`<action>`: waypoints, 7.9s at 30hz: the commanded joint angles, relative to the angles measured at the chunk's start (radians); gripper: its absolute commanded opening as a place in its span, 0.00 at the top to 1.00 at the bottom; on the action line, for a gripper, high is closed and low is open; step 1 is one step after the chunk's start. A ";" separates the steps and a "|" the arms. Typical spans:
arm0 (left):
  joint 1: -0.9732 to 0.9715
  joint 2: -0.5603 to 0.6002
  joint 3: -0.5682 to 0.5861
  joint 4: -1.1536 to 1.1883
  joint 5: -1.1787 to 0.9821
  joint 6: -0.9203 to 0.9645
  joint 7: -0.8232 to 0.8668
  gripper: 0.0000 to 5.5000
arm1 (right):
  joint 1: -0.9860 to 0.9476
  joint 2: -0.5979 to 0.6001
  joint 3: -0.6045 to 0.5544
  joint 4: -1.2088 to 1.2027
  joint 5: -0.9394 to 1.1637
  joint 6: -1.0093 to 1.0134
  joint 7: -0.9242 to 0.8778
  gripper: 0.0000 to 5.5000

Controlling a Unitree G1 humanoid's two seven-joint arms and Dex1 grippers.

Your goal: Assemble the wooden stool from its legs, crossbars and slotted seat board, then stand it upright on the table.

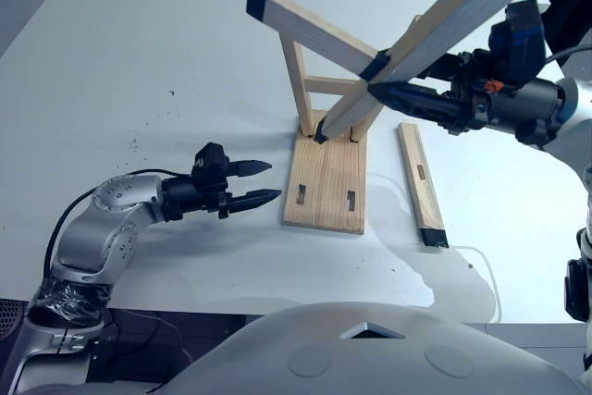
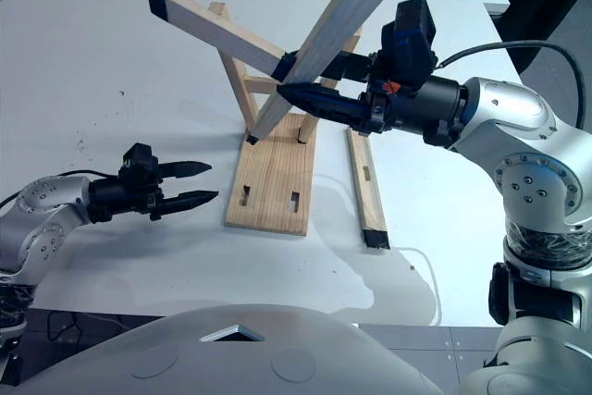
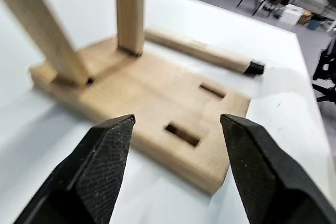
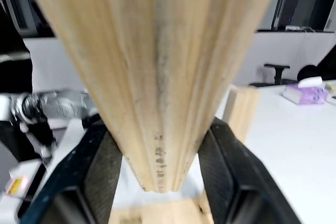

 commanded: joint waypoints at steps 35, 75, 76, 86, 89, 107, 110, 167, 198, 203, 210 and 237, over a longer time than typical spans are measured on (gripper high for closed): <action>0.035 -0.060 0.035 0.037 0.095 -0.078 0.016 0.45 | 0.423 -0.075 0.123 -0.002 -0.461 -0.325 0.231 0.63; 0.054 -0.130 -0.031 -0.032 0.107 -0.058 0.076 0.45 | 0.116 -0.040 0.508 0.381 -0.640 -0.139 0.273 0.63; 0.050 -0.130 -0.033 -0.030 0.107 -0.056 0.075 0.45 | 0.116 -0.040 0.520 0.394 -0.650 -0.145 0.271 0.63; 0.068 -0.129 -0.022 -0.032 0.106 -0.061 0.082 0.45 | 0.190 -0.081 0.400 0.231 -0.642 -0.235 0.177 0.50; 0.086 -0.134 -0.012 -0.042 0.106 -0.064 0.098 0.45 | 0.205 -0.101 0.344 0.184 -0.659 -0.218 0.157 0.43; 0.214 -0.157 0.071 -0.118 0.102 -0.067 0.183 0.45 | 0.726 0.284 -0.009 -0.324 -0.667 0.271 -0.504 0.31; 0.189 -0.152 0.065 -0.112 0.100 -0.056 0.180 0.45 | 0.751 0.278 0.039 -0.263 -0.766 0.183 -0.553 0.31; 0.203 -0.148 0.077 -0.112 0.116 -0.051 0.186 0.45 | 0.888 0.563 -0.043 -0.414 -0.769 0.241 -0.666 0.31; 0.114 -0.132 0.061 -0.094 0.109 0.003 0.151 0.45 | 0.926 0.743 0.030 -0.127 -0.897 -0.018 -0.796 0.42; 0.093 -0.144 0.072 -0.085 0.099 0.011 0.164 0.45 | 0.913 0.749 0.025 -0.116 -0.884 -0.025 -0.790 0.54; 0.071 -0.167 0.109 -0.081 0.085 0.015 0.213 0.45 | 0.833 0.707 -0.018 -0.103 -0.886 -0.030 -0.765 0.63; -0.535 -0.060 0.285 -0.338 -0.874 0.406 0.501 0.38 | -0.003 0.076 -0.247 -0.170 0.384 0.125 -0.194 0.63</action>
